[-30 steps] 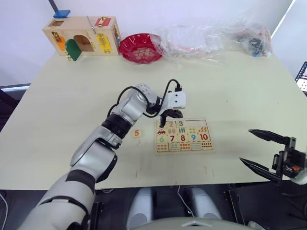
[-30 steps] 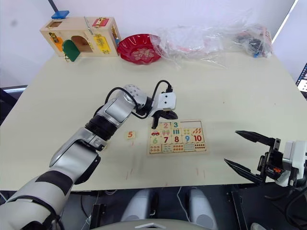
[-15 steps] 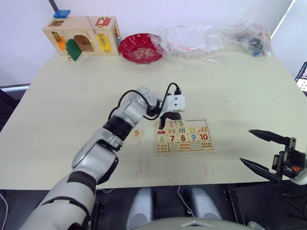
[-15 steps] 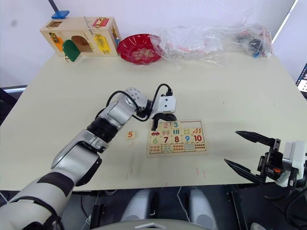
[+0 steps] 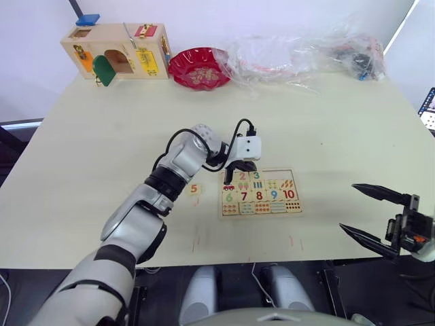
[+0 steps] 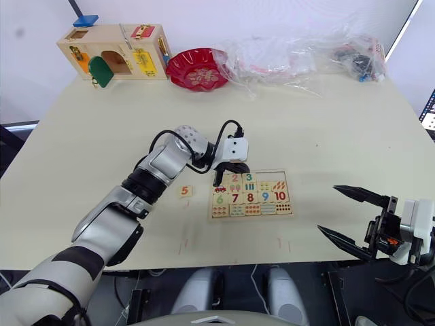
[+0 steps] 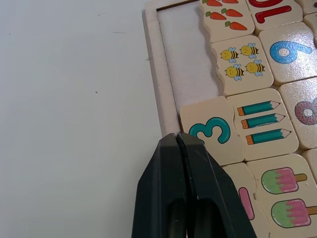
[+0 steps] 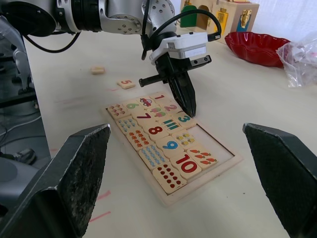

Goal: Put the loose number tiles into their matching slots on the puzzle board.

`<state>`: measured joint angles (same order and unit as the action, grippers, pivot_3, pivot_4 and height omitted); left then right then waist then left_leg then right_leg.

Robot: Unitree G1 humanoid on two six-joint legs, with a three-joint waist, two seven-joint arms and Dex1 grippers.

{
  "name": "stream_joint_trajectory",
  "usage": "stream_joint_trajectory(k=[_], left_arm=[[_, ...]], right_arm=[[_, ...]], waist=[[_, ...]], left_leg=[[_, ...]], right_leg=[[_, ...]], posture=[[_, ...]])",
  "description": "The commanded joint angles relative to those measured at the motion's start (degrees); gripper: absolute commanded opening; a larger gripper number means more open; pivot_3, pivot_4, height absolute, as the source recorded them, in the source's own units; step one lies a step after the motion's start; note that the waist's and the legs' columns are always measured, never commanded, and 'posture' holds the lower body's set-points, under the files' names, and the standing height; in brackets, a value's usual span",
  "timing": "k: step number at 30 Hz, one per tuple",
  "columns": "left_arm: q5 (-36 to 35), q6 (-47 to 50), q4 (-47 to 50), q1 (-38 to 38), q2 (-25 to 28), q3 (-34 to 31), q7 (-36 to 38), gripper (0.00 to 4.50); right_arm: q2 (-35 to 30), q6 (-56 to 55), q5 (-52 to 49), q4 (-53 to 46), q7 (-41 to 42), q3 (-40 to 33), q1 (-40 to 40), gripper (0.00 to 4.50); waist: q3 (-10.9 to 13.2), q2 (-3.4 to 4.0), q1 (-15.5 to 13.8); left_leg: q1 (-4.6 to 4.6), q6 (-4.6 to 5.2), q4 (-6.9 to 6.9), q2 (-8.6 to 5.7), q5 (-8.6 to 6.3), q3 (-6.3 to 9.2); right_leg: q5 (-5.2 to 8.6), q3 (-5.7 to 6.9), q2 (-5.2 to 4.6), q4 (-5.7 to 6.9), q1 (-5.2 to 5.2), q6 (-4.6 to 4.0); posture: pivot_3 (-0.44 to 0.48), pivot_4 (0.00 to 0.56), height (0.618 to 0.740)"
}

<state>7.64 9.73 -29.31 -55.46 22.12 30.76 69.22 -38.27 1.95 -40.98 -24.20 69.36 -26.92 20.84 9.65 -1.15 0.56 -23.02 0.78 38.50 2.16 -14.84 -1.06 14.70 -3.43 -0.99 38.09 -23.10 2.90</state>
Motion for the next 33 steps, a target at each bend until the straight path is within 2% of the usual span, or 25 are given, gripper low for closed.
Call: stream_joint_trajectory(k=[1, 7, 13, 16, 20, 22, 24, 27, 29, 33], left_arm=[[0.43, -0.17, 1.53, 0.52, 0.2, -1.01, 0.46, 0.05], [-0.2, 0.21, 1.21, 0.4, 0.05, -2.72, -0.78, 0.05], [-9.52, 5.2, 7.82, 3.98, 2.15, -14.44, -2.22, 0.05], [-13.58, 6.71, 13.38, 9.52, 3.7, -21.51, -5.94, 0.05], [-19.59, 10.29, 22.01, 18.24, 2.25, -30.34, -13.44, 0.05], [-19.98, 11.2, 26.45, 23.39, 1.15, -35.11, -20.67, 0.05], [-22.25, 13.65, 30.54, 28.02, 1.57, -38.14, -22.4, 0.05], [-24.28, 15.34, 35.1, 33.28, 2.12, -40.92, -25.0, 0.05], [-24.83, 15.39, 38.82, 39.31, 2.94, -44.2, -27.13, 0.05], [-26.47, 15.23, 41.34, 47.55, 4.08, -50.1, -30.0, 0.05]], right_arm=[[-0.07, -0.54, -0.96, -1.29, 0.16, -0.57, -0.19, 4.5], [0.1, -0.69, -0.9, -1.16, 0.45, -0.58, 0.03, 4.5], [2.05, -0.3, -1.46, -1.44, -2.56, -0.58, -0.68, 4.5], [3.07, 2.42, 0.55, -1.71, -8.95, 0.7, -2.13, 4.5], [5.27, 2.48, 5.38, -2.23, -16.32, 3.17, -4.95, 4.5], [5.59, 5.05, 7.54, -2.16, -20.77, 5.93, -8.83, 4.5], [5.8, 7.37, 6.92, -1.59, -23.5, 7.45, -13.02, 4.5], [4.62, 9.68, 4.6, -0.1, -21.89, 8.42, -16.27, 4.5], [3.25, 9.0, 3.95, 3.3, -17.82, 8.97, -19.53, 4.5], [1.36, 8.32, 5.83, 9.55, -15.02, 10.17, -23.67, 4.5]], waist=[[0.0, 0.0, 0.0], [0.0, 0.0, 0.0], [0.0, 0.0, 0.1], [-0.01, 0.03, 0.59], [-0.02, 0.03, 0.09], [-0.01, 0.02, -0.21], [-0.03, 0.0, 0.15], [-0.03, 0.0, -0.07], [-0.02, -0.03, -0.32], [-0.03, -0.06, 0.36]], left_leg=[[0.0, 0.0, 0.0, 0.0, 0.0, 0.0], [0.0, 0.0, 0.0, 0.0, 0.0, 0.0], [0.0, 0.0, -0.01, 0.01, 0.0, 0.01], [0.0, 0.0, 0.0, 0.01, 0.0, 0.02], [0.13, -0.01, -0.03, 0.04, 0.0, 0.03], [0.13, -0.01, -0.02, 0.06, 0.0, 0.04], [0.1, -0.01, 0.01, 0.01, 0.0, 0.02], [0.17, -0.01, -0.01, 0.03, 0.0, 0.09], [0.11, -0.01, 0.0, 0.0, 0.01, 0.03], [0.27, 0.0, -0.03, 0.03, 0.0, -0.04]], right_leg=[[0.0, 0.0, 0.0, 0.0, 0.0, 0.0], [0.0, 0.0, 0.0, 0.0, 0.0, 0.0], [0.0, 0.01, 0.0, 0.01, 0.0, 0.0], [0.0, 0.01, 0.0, 0.01, 0.0, 0.0], [0.0, -0.1, -0.03, 0.19, -0.01, -0.01], [0.0, -0.13, -0.06, 0.18, -0.01, -0.01], [0.0, -0.11, -0.06, 0.21, -0.01, 0.0], [0.0, -0.29, -0.05, 0.43, -0.11, -0.02], [0.0, -0.21, -0.04, 0.42, -0.11, -0.02], [-0.01, -0.49, -0.07, 0.42, -0.11, 0.0]], posture=[[0.0, 0.15, 0.74], [0.0, 0.15, 0.74], [0.0, 0.15, 0.74], [0.0, 0.15, 0.74], [0.0, 0.15, 0.74], [0.0, 0.15, 0.74], [0.0, 0.15, 0.74], [0.0, 0.15, 0.74], [0.0, 0.15, 0.74], [0.0, 0.15, 0.74]])
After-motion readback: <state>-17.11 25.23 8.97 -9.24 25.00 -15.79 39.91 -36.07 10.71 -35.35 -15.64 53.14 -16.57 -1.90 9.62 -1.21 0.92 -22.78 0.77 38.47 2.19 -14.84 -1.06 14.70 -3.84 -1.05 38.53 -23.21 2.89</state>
